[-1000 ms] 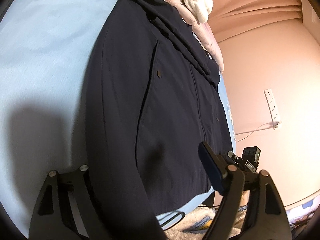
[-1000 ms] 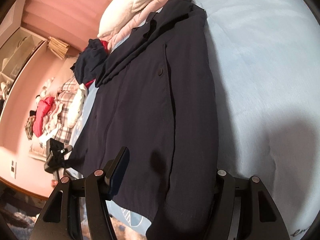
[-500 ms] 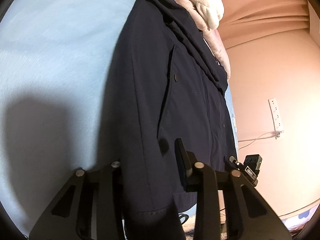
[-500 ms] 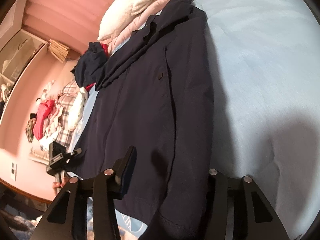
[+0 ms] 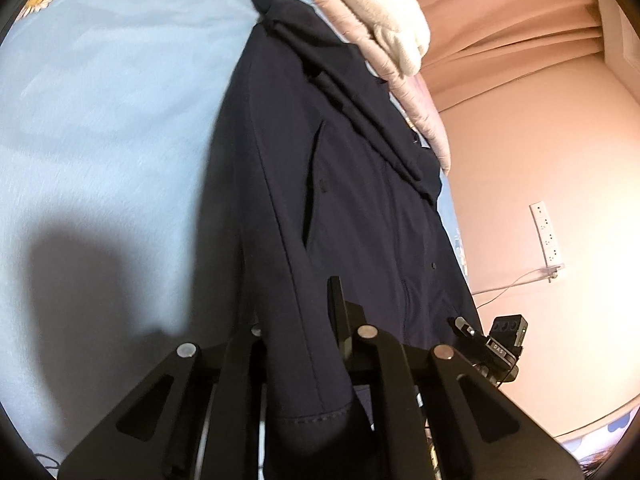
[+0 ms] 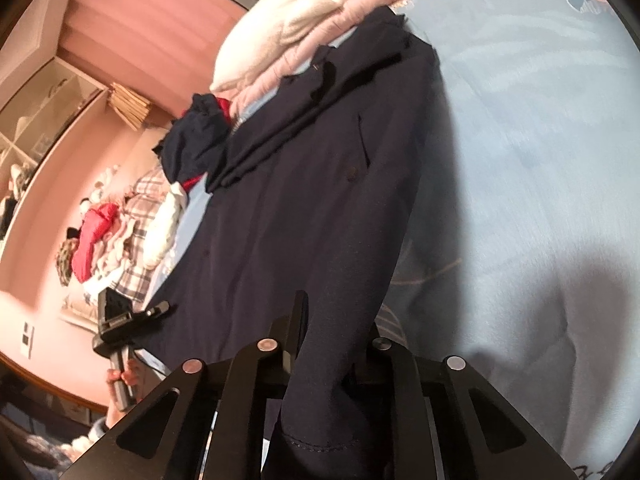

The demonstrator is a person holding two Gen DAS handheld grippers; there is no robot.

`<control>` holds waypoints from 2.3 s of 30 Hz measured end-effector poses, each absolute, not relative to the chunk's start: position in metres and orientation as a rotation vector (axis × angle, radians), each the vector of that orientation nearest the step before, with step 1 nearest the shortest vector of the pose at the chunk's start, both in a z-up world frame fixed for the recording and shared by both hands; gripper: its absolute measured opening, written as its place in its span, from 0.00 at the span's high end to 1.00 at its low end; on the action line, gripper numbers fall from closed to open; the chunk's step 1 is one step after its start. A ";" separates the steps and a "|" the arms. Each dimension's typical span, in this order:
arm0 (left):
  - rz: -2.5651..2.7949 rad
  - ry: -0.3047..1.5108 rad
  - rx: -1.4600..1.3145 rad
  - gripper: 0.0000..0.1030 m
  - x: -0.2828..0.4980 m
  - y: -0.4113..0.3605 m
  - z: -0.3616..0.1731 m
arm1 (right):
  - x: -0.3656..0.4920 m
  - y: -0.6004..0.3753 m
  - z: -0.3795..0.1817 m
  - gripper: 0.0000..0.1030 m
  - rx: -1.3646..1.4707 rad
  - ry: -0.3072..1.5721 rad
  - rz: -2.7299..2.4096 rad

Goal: Fold large clothes
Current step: 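Grasp the jacket hem with the left gripper while the right gripper grasps it too, then lift the hem with both grippers and fold it toward the collar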

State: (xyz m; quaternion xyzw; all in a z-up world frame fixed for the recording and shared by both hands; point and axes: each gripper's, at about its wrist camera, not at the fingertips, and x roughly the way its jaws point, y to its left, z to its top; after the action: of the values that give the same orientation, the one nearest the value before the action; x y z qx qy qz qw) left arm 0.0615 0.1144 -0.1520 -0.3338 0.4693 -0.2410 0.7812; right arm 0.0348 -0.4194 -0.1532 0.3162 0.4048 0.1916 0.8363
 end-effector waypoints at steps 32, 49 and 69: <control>-0.648 0.833 -0.629 0.97 0.055 0.095 -0.096 | 0.032 -0.406 -0.118 0.93 0.643 0.656 0.505; -0.703 0.788 -0.600 0.97 0.032 0.097 -0.069 | 0.017 -0.408 -0.094 0.93 0.610 0.603 0.544; -0.788 0.680 -0.571 0.97 -0.013 0.107 -0.029 | -0.002 -0.411 -0.060 0.93 0.545 0.490 0.615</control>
State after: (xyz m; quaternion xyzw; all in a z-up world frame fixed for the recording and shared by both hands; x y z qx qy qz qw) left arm -0.0134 0.1072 -0.0291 -0.2690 0.3203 -0.3715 0.8289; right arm -0.0025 -0.4107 -0.0602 0.2620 0.2358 0.2958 0.8878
